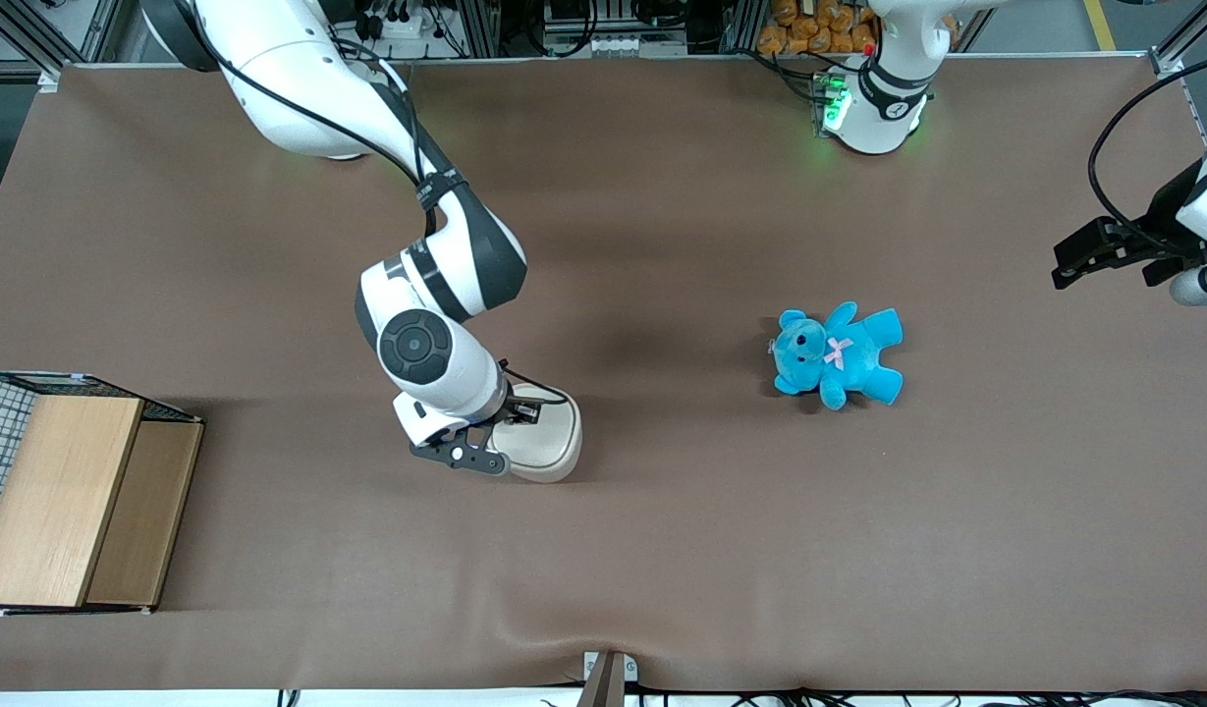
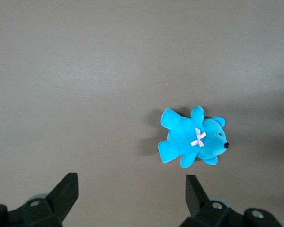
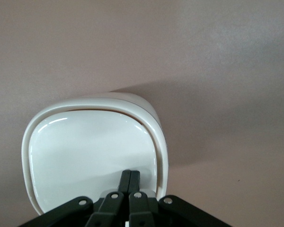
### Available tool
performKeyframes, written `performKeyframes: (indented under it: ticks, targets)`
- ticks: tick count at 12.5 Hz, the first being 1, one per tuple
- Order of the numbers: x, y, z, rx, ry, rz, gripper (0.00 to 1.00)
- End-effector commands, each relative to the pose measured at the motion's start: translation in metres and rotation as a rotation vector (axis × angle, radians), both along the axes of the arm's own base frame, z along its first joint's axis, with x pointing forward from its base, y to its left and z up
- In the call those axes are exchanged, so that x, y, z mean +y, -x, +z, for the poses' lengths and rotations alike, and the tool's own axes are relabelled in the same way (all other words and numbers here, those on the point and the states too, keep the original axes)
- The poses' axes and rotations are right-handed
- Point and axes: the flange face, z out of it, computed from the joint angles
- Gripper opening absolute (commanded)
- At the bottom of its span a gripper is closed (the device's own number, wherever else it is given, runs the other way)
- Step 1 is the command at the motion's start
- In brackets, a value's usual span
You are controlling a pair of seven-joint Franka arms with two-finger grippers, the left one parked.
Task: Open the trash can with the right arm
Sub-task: 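Lower the right gripper and close it onto the lid's edge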
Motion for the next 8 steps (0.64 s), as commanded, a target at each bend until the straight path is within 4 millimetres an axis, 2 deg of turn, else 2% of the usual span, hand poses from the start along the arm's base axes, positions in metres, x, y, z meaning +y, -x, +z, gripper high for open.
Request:
performKeyframes:
  ticks: [1,8]
  targets:
    - [0.0049,0.0007,-0.0092,-0.014,0.023,-0.007,0.0]
    - [0.0044,0.0022,-0.017,-0.022,0.028,-0.003,0.0]
